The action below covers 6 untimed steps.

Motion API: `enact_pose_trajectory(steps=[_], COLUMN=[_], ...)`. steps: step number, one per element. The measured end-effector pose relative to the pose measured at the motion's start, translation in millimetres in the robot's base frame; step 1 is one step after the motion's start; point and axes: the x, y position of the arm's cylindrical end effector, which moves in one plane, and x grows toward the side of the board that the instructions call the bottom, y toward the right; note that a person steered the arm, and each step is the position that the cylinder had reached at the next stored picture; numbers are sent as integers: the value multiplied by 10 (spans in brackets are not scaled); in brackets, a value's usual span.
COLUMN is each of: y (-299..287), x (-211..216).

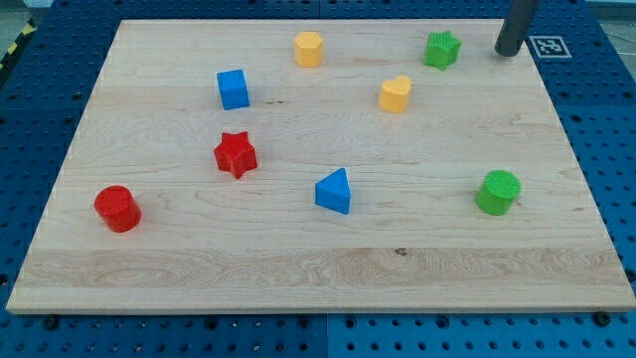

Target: Move the green star into the yellow heart

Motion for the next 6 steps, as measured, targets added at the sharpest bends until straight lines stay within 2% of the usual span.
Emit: enact_pose_trajectory(steps=[6], y=[-99], x=[33])
